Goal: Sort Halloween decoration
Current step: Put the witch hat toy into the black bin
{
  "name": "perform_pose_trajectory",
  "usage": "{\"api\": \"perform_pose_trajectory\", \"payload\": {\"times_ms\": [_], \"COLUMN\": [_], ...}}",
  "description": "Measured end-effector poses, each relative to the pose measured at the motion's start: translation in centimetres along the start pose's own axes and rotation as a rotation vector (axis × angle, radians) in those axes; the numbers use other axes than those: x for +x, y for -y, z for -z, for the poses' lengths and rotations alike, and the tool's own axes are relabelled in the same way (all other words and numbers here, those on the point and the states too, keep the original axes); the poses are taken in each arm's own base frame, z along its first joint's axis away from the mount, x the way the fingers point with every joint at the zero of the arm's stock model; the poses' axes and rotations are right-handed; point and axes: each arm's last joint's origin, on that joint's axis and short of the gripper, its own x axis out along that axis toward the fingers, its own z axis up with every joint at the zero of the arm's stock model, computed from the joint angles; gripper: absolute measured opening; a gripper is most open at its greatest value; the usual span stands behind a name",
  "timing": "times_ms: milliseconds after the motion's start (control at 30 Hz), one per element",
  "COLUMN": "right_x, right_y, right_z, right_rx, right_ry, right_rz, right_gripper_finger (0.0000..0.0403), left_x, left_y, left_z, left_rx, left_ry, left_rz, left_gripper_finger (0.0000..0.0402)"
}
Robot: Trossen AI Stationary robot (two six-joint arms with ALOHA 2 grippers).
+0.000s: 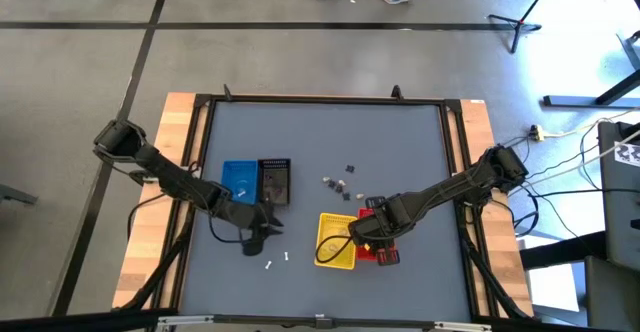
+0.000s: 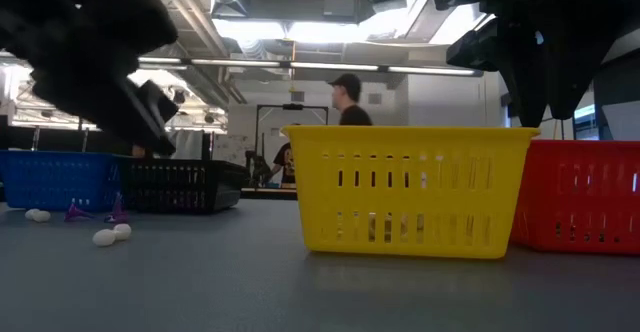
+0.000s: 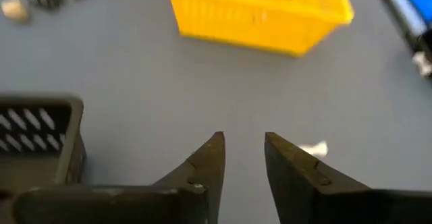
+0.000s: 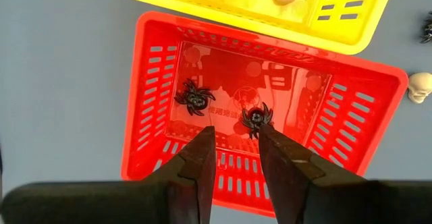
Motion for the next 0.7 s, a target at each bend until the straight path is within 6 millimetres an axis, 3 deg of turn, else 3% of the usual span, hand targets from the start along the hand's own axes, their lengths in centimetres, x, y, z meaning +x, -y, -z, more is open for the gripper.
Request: {"api": "perform_pose_trajectory", "payload": {"times_ms": [200, 700], "right_x": [0.0, 0.0], "right_y": [0.0, -0.1], "right_z": [0.0, -0.4], "right_rx": [0.000, -0.003], "right_ry": [0.004, 0.044], "right_rz": [-0.001, -0.011], "right_gripper_finger": [0.0113, 0.0113], "left_x": [-0.1, -0.1], "left_y": [-0.3, -0.7], "left_z": [1.1, 1.6], "left_rx": [-0.009, 0.020], "left_ry": [-0.127, -0.164], "left_rz": [0.004, -0.059], "left_gripper_finger": [0.0123, 0.0124]}}
